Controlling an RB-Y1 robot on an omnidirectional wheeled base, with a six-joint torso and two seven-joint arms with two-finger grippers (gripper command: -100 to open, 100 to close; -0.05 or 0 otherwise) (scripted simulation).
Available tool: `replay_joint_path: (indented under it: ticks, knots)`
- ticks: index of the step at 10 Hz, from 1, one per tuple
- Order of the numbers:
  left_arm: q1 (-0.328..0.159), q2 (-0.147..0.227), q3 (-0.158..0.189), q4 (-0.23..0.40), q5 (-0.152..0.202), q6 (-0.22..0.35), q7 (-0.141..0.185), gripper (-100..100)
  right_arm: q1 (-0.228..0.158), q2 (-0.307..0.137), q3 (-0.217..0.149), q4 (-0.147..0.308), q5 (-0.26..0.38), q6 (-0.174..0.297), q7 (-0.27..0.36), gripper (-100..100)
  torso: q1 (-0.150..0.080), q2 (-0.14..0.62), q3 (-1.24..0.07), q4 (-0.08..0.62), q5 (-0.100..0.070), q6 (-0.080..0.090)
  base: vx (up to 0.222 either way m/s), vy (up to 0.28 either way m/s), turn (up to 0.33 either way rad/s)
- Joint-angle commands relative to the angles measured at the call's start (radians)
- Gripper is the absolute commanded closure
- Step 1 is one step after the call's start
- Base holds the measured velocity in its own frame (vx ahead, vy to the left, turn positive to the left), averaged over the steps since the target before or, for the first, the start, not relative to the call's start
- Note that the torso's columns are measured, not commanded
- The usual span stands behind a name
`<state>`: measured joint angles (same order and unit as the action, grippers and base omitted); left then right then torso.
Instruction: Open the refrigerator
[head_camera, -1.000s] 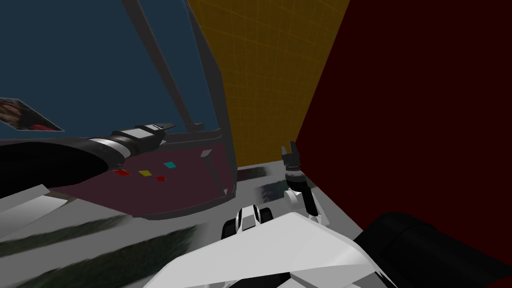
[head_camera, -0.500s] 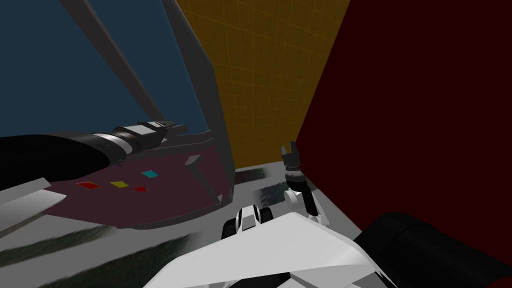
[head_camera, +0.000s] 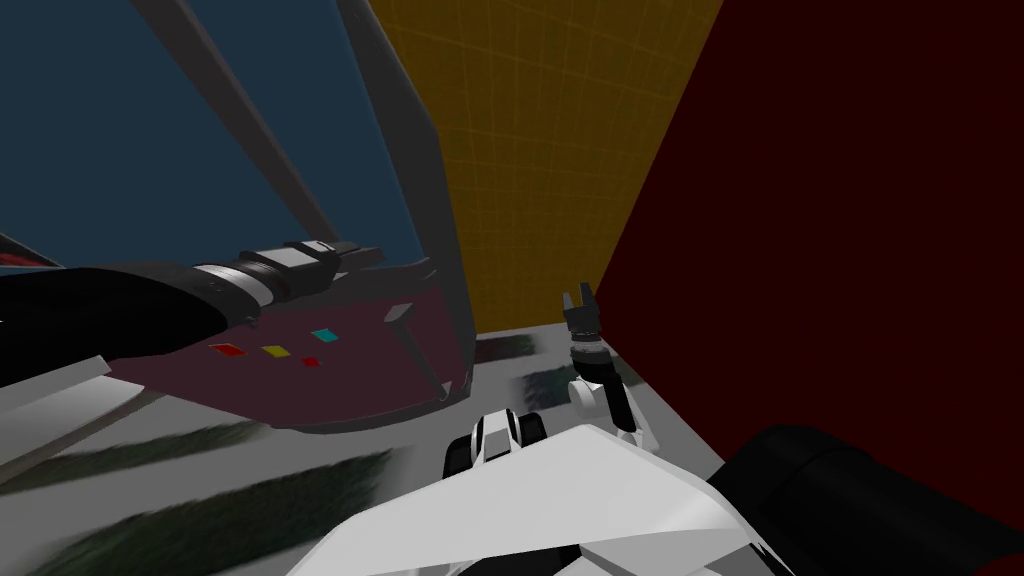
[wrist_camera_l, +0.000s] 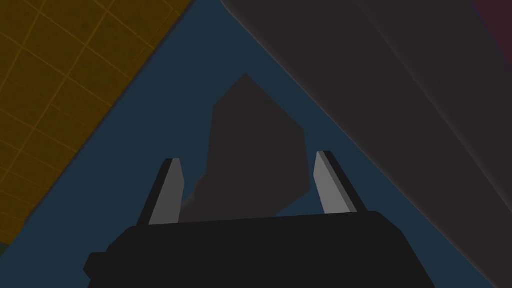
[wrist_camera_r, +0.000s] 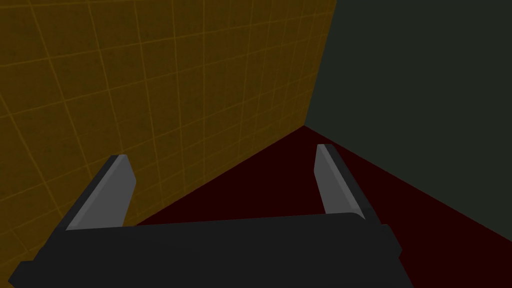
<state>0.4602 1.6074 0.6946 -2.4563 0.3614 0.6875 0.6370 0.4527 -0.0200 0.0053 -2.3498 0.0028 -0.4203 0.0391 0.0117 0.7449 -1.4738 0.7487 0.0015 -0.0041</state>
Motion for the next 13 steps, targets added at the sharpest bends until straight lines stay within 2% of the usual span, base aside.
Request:
replay_joint_path:
  ticks: [1, 2, 4, 5, 6, 7, 8, 9, 13]
  knots:
    - [-0.032, -0.003, -0.016, 0.056, -0.044, -0.072, 0.049, 100, 0.000, 0.000, 0.000, 0.000, 0.000, 0.000, 0.000, 0, -0.003, -0.001, -0.001, 0.000, -0.001, 0.000, -0.041, 0.029, 0.261]
    - [-0.032, -0.003, -0.016, 0.068, -0.066, -0.117, 0.061, 100, 0.000, 0.000, 0.000, 0.000, 0.000, 0.000, 0.000, 0, 0.005, 0.003, 0.000, 0.004, 0.001, -0.008, -0.060, 0.022, 0.261]
    - [-0.032, -0.003, -0.016, 0.068, -0.067, -0.178, 0.061, 100, 0.000, 0.000, 0.000, 0.000, 0.000, 0.000, 0.000, 0, 0.010, 0.007, 0.002, 0.009, 0.002, -0.006, -0.022, 0.009, 0.032]
    - [-0.054, -0.004, -0.040, 0.106, -0.101, -0.224, 0.108, 100, 0.000, 0.000, 0.000, 0.000, 0.000, 0.000, 0.000, 0, 0.007, 0.006, 0.002, 0.009, 0.001, -0.005, -0.042, 0.053, 0.213]
    - [-0.054, -0.004, -0.040, 0.112, -0.124, -0.260, 0.115, 100, 0.000, 0.000, 0.000, 0.000, 0.000, 0.000, 0.000, 0, 0.011, 0.008, 0.003, 0.011, 0.002, -0.010, -0.062, 0.035, 0.322]
    - [-0.043, -0.004, -0.040, 0.107, -0.114, -0.302, 0.115, 100, 0.000, 0.000, 0.000, 0.000, 0.000, 0.000, 0.000, 0, 0.017, 0.011, 0.003, 0.015, 0.004, -0.014, -0.033, 0.004, 0.099]
    - [-0.040, -0.004, -0.040, 0.112, -0.115, -0.323, 0.115, 100, 0.000, 0.000, 0.000, 0.000, 0.000, 0.000, 0.000, 0, 0.015, 0.010, 0.002, 0.015, 0.002, -0.010, -0.008, 0.011, -0.024]
    - [-0.051, -0.004, -0.040, 0.112, -0.124, -0.323, 0.115, 100, 0.000, 0.000, 0.000, 0.000, 0.000, 0.000, 0.000, 0, 0.010, 0.007, 0.001, 0.012, 0.001, -0.008, 0.005, 0.014, -0.022]
    - [-0.054, -0.004, -0.040, 0.112, -0.124, -0.323, 0.115, 100, 0.000, 0.000, 0.000, 0.000, 0.000, 0.000, 0.000, 0, 0.004, 0.008, 0.002, 0.011, -0.001, -0.007, 0.009, -0.002, 0.001]
